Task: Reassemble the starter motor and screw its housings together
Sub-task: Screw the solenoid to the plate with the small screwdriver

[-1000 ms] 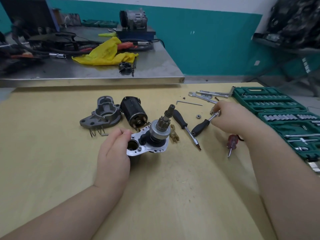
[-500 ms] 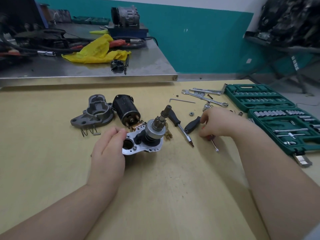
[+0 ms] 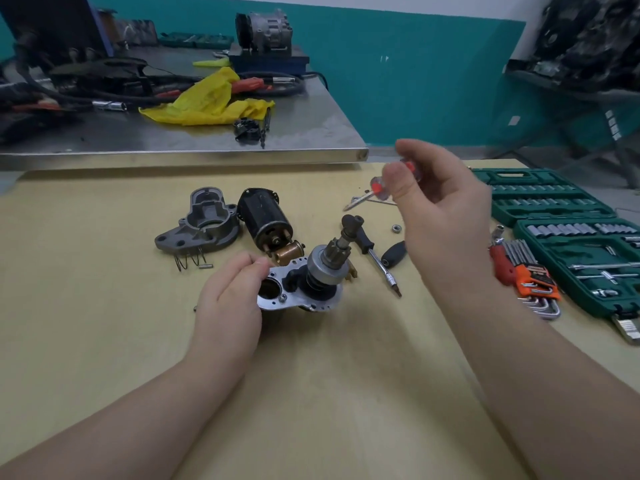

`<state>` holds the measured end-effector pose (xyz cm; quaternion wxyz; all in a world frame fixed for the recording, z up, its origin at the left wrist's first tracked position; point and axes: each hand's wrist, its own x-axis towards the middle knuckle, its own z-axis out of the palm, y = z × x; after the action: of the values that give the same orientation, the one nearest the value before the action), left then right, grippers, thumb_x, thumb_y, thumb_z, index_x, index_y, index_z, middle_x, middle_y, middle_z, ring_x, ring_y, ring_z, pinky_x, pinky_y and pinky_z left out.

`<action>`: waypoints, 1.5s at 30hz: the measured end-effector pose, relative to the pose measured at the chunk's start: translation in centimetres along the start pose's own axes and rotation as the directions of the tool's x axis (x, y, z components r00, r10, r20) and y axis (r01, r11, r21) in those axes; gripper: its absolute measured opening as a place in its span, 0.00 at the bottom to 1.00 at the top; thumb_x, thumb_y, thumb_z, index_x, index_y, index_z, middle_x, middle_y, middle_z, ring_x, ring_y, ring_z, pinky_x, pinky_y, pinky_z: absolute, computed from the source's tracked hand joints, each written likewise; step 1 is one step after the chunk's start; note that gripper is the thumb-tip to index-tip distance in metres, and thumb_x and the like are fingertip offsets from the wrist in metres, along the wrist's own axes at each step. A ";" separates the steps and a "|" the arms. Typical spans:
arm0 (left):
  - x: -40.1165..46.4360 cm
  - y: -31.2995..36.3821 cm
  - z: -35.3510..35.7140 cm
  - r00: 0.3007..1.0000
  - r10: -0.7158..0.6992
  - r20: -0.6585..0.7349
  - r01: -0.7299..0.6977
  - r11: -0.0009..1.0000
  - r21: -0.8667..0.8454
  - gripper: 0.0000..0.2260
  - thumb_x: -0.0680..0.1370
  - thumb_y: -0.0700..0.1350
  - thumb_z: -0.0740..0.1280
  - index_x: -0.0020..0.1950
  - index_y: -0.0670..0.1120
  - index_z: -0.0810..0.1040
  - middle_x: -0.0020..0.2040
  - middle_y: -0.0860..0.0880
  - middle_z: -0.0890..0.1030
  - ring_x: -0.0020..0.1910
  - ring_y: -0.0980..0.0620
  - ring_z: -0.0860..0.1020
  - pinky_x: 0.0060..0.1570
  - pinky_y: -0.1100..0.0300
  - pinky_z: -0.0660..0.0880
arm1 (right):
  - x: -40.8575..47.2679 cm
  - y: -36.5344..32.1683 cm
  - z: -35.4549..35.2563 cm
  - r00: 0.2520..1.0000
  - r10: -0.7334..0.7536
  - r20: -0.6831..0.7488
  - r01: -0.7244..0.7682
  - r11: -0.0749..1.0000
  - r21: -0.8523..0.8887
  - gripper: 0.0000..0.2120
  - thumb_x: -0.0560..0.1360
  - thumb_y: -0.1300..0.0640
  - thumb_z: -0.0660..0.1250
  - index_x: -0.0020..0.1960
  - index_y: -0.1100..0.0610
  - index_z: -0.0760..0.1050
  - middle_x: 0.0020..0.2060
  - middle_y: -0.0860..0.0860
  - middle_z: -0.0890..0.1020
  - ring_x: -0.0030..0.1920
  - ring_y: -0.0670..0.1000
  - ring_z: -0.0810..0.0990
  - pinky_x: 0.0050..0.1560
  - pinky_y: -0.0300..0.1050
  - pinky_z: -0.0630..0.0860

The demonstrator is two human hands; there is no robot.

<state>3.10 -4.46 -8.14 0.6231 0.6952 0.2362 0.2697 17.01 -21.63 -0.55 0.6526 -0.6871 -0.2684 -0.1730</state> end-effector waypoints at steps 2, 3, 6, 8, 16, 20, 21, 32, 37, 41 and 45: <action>0.1 0.1 -0.1 1.000 0.001 0.021 -0.002 1.000 0.012 0.11 0.81 0.47 0.65 0.42 0.42 0.75 0.44 0.38 0.76 0.39 0.53 0.73 0.42 0.50 0.65 | -1.4 -0.4 1.0 0.996 -0.036 0.079 0.034 0.999 0.027 0.08 0.82 0.51 0.73 0.59 0.51 0.82 0.42 0.38 0.86 0.46 0.41 0.85 0.50 0.38 0.80; 0.1 0.1 -0.2 1.000 0.005 0.030 -0.006 1.000 0.022 0.10 0.81 0.48 0.66 0.42 0.43 0.76 0.43 0.39 0.76 0.38 0.54 0.73 0.42 0.50 0.66 | -2.0 -0.4 1.4 0.992 -0.048 0.119 0.044 0.998 0.035 0.07 0.81 0.51 0.73 0.58 0.51 0.82 0.42 0.40 0.85 0.47 0.42 0.85 0.51 0.39 0.80; 0.0 0.6 -0.3 0.996 0.011 0.088 -0.014 0.999 0.038 0.11 0.76 0.50 0.65 0.40 0.44 0.77 0.41 0.39 0.74 0.37 0.53 0.72 0.42 0.50 0.65 | -3.5 -0.3 2.4 0.962 -0.071 0.264 0.053 0.996 0.077 0.08 0.78 0.47 0.75 0.56 0.47 0.81 0.42 0.46 0.85 0.47 0.42 0.83 0.51 0.42 0.80; 0.0 0.7 -0.5 0.992 0.005 0.128 -0.009 1.000 0.026 0.11 0.75 0.49 0.66 0.40 0.42 0.77 0.42 0.36 0.73 0.39 0.51 0.71 0.43 0.50 0.64 | -4.1 -0.2 2.6 0.931 -0.056 0.361 0.020 0.995 0.101 0.13 0.75 0.43 0.77 0.55 0.46 0.81 0.43 0.47 0.86 0.47 0.50 0.86 0.51 0.47 0.81; 0.9 0.8 -0.4 0.983 0.021 0.180 -0.041 0.994 0.105 0.10 0.75 0.48 0.66 0.36 0.45 0.78 0.35 0.45 0.75 0.34 0.61 0.72 0.36 0.65 0.67 | -4.8 0.6 2.0 0.899 -0.057 0.435 -0.017 0.986 0.165 0.16 0.73 0.57 0.80 0.59 0.47 0.82 0.43 0.52 0.87 0.40 0.46 0.84 0.42 0.36 0.79; 0.6 1.1 -0.4 0.976 0.050 0.213 -0.084 0.985 0.151 0.10 0.76 0.46 0.64 0.41 0.42 0.79 0.36 0.43 0.76 0.33 0.65 0.73 0.34 0.74 0.67 | -4.8 0.7 2.1 0.912 0.001 0.411 -0.106 0.967 0.234 0.10 0.74 0.61 0.77 0.56 0.55 0.84 0.39 0.49 0.87 0.40 0.51 0.86 0.41 0.39 0.81; 0.4 1.3 -0.3 0.970 0.062 0.236 -0.106 0.978 0.181 0.09 0.75 0.47 0.62 0.44 0.43 0.79 0.36 0.49 0.76 0.33 0.68 0.75 0.36 0.77 0.68 | -4.9 0.8 2.1 0.912 -0.008 0.409 -0.094 0.969 0.229 0.09 0.75 0.62 0.76 0.55 0.57 0.84 0.39 0.47 0.86 0.40 0.49 0.86 0.40 0.39 0.81; 0.6 0.7 -0.2 0.980 0.042 0.194 -0.067 0.990 0.127 0.05 0.84 0.39 0.66 0.50 0.43 0.81 0.44 0.47 0.80 0.35 0.65 0.75 0.39 0.72 0.72 | -4.9 0.5 2.2 0.910 -0.024 0.414 -0.064 0.979 0.196 0.09 0.77 0.63 0.75 0.55 0.55 0.84 0.38 0.41 0.85 0.39 0.46 0.85 0.41 0.36 0.79; 0.7 0.8 -0.3 0.977 0.064 0.205 -0.095 0.985 0.141 0.09 0.83 0.40 0.67 0.43 0.44 0.80 0.36 0.52 0.77 0.32 0.64 0.74 0.34 0.74 0.69 | -4.8 0.5 2.1 0.902 -0.053 0.429 -0.011 0.989 0.146 0.09 0.77 0.61 0.75 0.56 0.53 0.84 0.40 0.39 0.84 0.41 0.43 0.85 0.42 0.33 0.79; 0.8 1.1 -0.3 0.977 0.062 0.204 -0.087 0.989 0.116 0.12 0.77 0.45 0.65 0.34 0.45 0.77 0.32 0.49 0.73 0.31 0.61 0.72 0.30 0.71 0.66 | -4.7 0.7 2.2 0.898 -0.067 0.435 0.008 0.991 0.136 0.09 0.77 0.61 0.76 0.56 0.53 0.84 0.41 0.39 0.85 0.42 0.44 0.86 0.43 0.34 0.79; 0.7 1.1 -0.4 0.977 0.029 0.211 -0.042 0.998 0.055 0.11 0.75 0.47 0.66 0.35 0.43 0.77 0.32 0.48 0.73 0.32 0.58 0.72 0.30 0.68 0.66 | -4.6 0.8 2.2 0.893 -0.083 0.442 0.025 0.990 0.136 0.11 0.76 0.61 0.77 0.55 0.49 0.84 0.41 0.37 0.85 0.42 0.44 0.86 0.44 0.34 0.79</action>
<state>3.36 -3.78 -7.00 0.6187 0.7421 0.1644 0.1987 13.57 -20.08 -4.08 0.6106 -0.6580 -0.4406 -0.0115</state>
